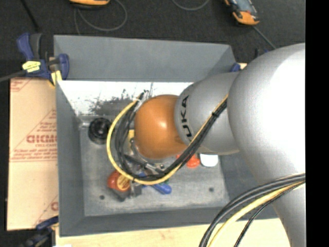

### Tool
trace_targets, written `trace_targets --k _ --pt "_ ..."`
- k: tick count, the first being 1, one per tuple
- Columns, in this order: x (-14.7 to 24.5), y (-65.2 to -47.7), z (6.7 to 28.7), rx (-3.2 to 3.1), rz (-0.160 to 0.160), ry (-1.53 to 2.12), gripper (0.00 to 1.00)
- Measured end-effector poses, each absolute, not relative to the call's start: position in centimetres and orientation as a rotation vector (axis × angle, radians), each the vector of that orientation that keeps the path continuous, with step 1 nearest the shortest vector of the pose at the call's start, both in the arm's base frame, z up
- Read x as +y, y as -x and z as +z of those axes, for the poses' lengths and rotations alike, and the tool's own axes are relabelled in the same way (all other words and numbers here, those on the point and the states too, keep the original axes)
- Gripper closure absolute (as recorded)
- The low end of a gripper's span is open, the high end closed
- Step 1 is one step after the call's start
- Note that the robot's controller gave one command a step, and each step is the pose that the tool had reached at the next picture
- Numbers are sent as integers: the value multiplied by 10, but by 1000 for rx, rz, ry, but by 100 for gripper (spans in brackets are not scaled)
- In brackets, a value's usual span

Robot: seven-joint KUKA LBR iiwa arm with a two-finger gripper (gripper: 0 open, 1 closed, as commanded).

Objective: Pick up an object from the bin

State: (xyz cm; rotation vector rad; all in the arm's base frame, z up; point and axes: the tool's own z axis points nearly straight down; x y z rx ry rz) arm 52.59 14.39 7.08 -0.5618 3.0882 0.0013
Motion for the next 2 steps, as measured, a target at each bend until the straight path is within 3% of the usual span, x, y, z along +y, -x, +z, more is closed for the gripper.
trace_targets --k 2 --pt "144 -525 74 3092 1 561 100"
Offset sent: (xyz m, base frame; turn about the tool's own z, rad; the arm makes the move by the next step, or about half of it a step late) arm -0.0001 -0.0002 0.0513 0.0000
